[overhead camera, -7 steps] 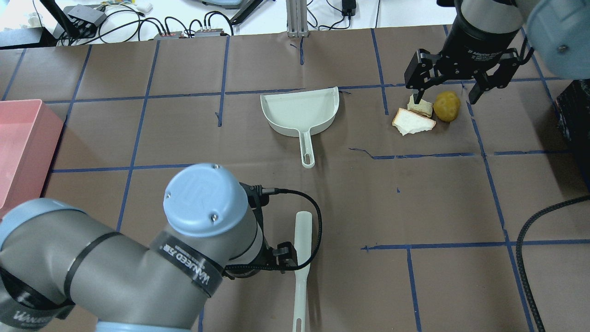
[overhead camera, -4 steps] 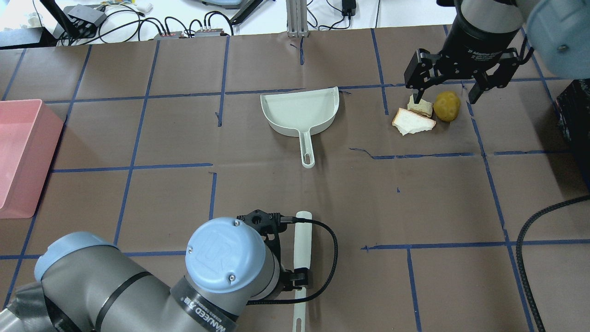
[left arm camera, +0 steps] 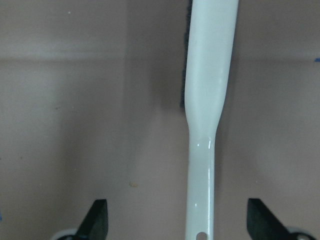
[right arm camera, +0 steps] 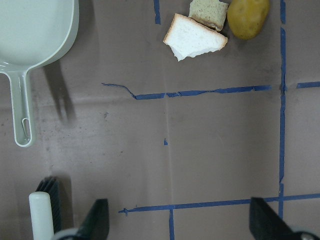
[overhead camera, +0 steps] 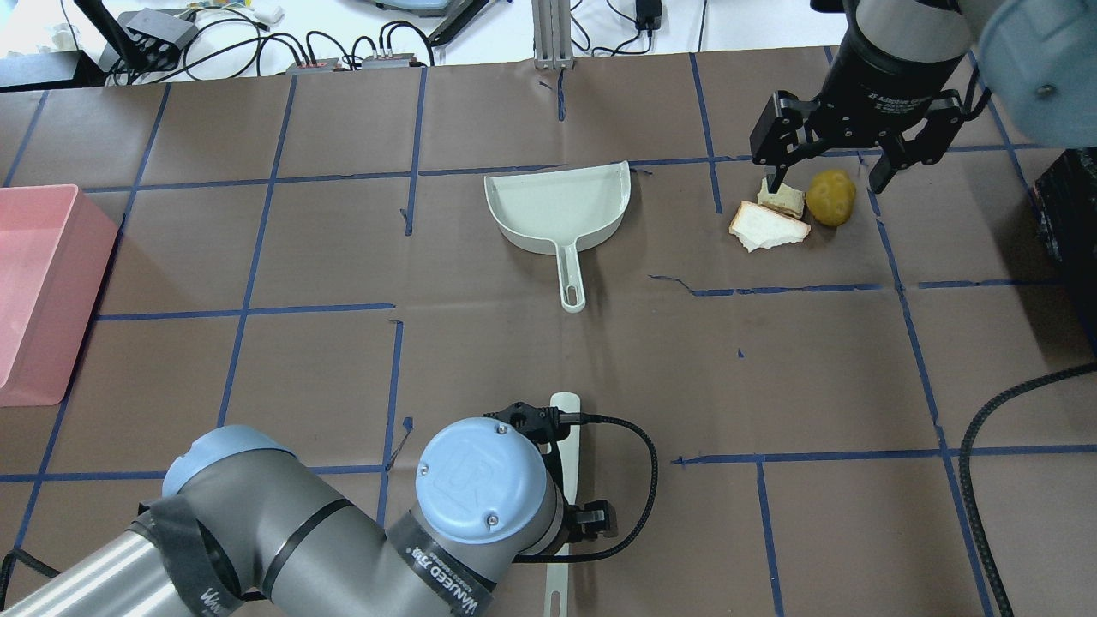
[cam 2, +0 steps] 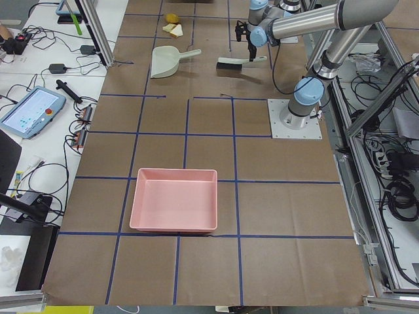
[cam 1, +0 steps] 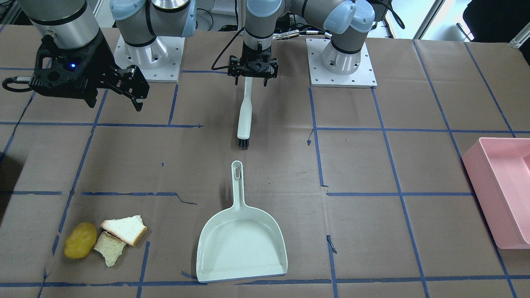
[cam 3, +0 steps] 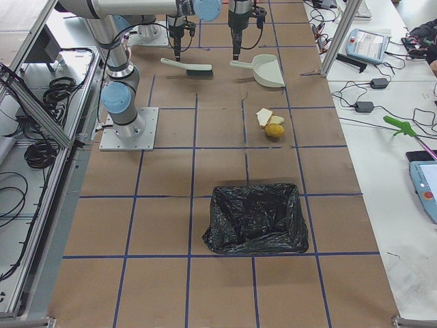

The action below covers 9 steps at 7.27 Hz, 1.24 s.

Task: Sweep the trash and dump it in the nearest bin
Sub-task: 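Move the left gripper down over the white brush handle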

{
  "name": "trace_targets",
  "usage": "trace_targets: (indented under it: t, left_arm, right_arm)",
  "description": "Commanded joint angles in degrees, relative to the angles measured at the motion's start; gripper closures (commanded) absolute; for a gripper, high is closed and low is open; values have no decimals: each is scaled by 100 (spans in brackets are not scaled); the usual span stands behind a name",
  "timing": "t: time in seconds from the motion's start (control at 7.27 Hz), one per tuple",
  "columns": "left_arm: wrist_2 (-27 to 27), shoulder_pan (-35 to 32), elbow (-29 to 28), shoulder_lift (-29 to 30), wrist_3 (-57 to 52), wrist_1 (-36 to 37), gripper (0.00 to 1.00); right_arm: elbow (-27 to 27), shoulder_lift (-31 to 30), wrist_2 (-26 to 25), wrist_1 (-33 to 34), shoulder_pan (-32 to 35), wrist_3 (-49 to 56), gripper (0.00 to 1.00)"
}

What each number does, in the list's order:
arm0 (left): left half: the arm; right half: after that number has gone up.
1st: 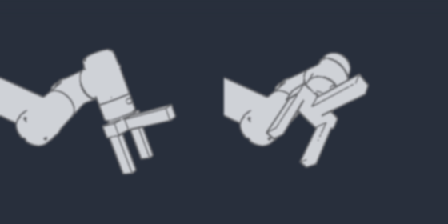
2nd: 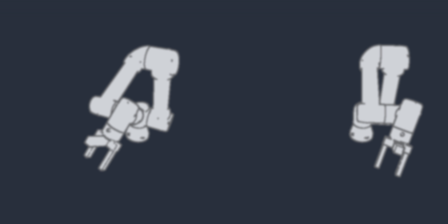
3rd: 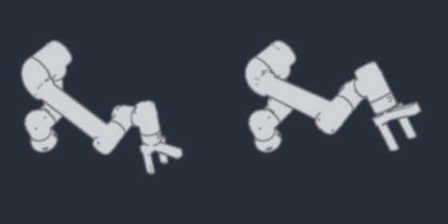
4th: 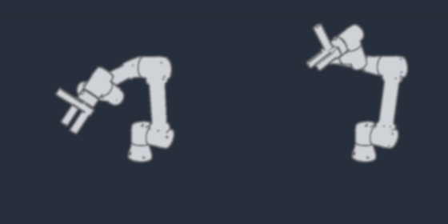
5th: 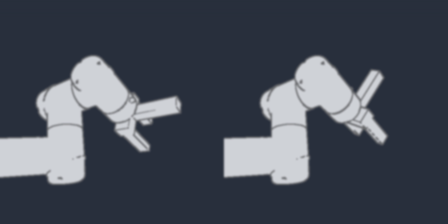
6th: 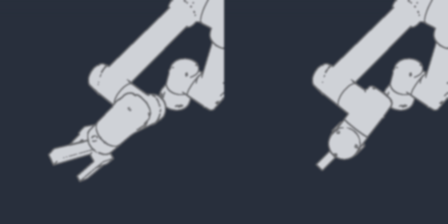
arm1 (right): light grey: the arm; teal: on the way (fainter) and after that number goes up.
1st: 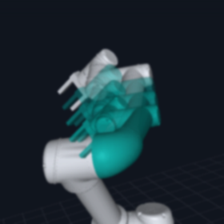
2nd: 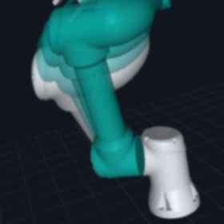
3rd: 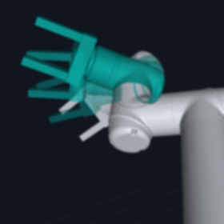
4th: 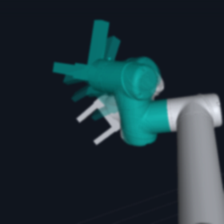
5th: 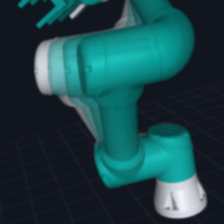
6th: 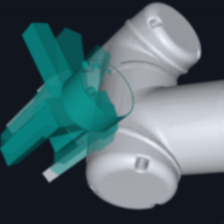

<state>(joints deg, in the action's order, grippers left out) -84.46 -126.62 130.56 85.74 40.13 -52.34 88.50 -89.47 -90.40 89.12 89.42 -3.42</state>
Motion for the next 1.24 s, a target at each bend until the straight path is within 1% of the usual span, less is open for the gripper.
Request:
trace_targets:
  t: [0.0, 0.14, 0.28, 0.41, 0.55, 1.1]
  left_arm:
    - [-132, -292, 57, 15, 267, 286, 2]
    - [-393, -388, 205, -4, 276, 347, 3]
    - [-483, -450, 441, 4, 285, 826, 3]
    - [-484, -451, 722, -4, 241, 1475, 3]
    - [-475, -451, 864, 118, 232, 1899, 3]
    - [-414, -460, 1014, 137, 214, 1947, 15]
  right_arm:
    - [1, 0, 5, 0, -4, 0, 0]
    - [1, 0, 5, 0, -4, 0, 0]
    - [1, 0, 14, 0, 5, 0, 0]
    - [1, 0, 14, 0, -4, 0, 0]
    - [1, 0, 14, 0, -4, 0, 0]
    - [1, 0, 5, 26, -4, 70, 0]
